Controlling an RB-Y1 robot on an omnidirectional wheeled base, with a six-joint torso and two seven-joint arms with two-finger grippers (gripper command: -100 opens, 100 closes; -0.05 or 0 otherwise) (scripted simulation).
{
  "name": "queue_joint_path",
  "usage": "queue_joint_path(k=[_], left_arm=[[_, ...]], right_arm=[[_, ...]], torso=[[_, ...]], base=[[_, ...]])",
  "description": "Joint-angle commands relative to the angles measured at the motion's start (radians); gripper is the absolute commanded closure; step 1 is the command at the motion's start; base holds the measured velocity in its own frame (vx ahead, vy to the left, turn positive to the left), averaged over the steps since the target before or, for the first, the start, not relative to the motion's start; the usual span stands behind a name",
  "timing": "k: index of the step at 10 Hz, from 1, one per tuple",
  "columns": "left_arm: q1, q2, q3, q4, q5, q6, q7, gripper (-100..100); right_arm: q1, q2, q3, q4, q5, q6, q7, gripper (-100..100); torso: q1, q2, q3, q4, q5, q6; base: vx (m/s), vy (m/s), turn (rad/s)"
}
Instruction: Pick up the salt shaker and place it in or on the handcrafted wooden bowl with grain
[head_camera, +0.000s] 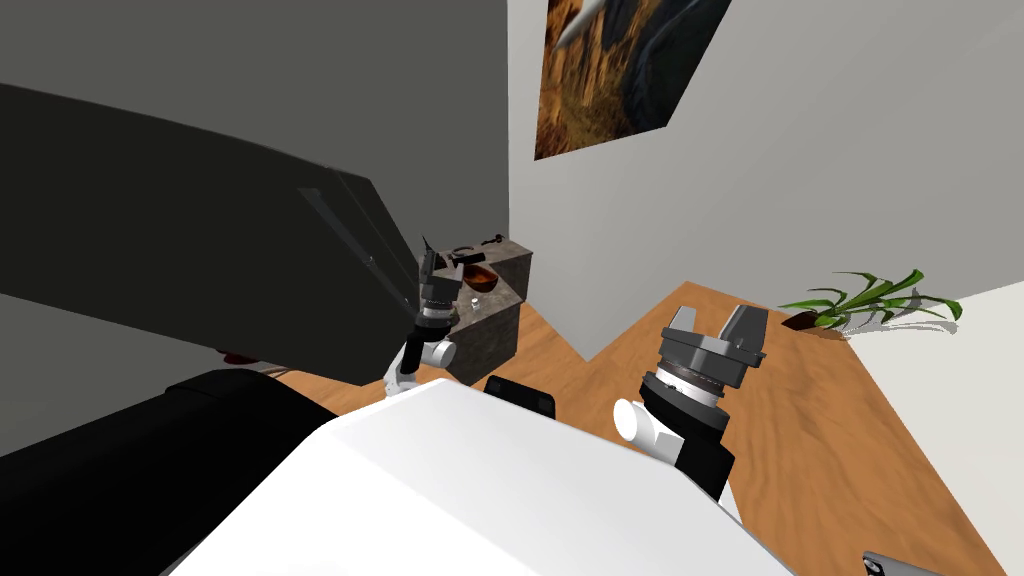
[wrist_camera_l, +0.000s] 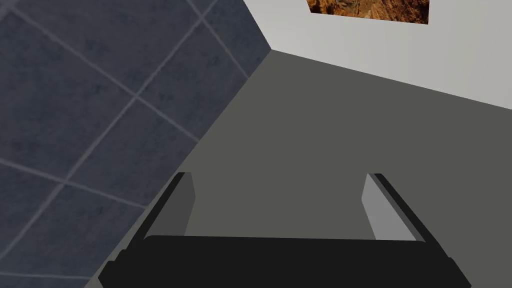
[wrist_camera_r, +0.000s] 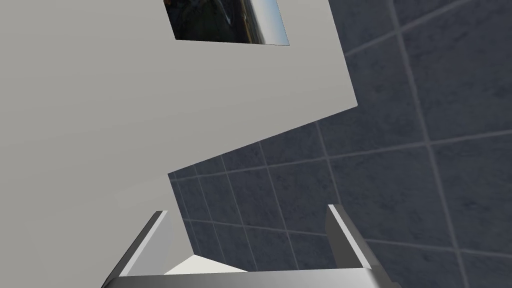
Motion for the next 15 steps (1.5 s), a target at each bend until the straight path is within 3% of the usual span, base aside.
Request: queue_joint_path(k=[1,9,10,14,15], left_arm=[[-0.001,0.014,0.0,0.04,0.024,-0.01,0.023,-100],[-0.051,0.045,0.021,0.273,0.183,-0.035,0.166,-100],[-0.051,0.045,0.021,0.283,0.183,-0.035,0.166,-100],[-0.078,0.042,0.034,0.412,0.277,-0.05,0.249,-100],[-0.078,0.042,0.034,0.425,0.277,-0.05,0.249,-100]], right_arm=[[0.0,0.0,0.0,0.0,0.0,0.0,0.0,0],[0.0,0.0,0.0,0.0,0.0,0.0,0.0,0],[0.0,0.0,0.0,0.0,0.0,0.0,0.0,0],[0.0,0.0,0.0,0.0,0.0,0.0,0.0,0],[0.0,0.0,0.0,0.0,0.0,0.0,0.0,0]], torso=[[0.0,0.0,0.0,0.0,0.0,0.0],[-0.002,-0.002,-0.001,0.0,-0.001,0.0],[-0.003,-0.002,-0.001,0.0,-0.001,0.0],[-0.001,-0.001,-0.001,0.0,0.0,0.0],[-0.002,-0.002,-0.001,0.0,-0.001,0.0]], base=[[0.053,-0.048,0.055],[0.065,-0.062,0.068],[0.048,-0.053,0.024],[0.062,-0.056,0.073],[0.055,-0.059,0.034]])
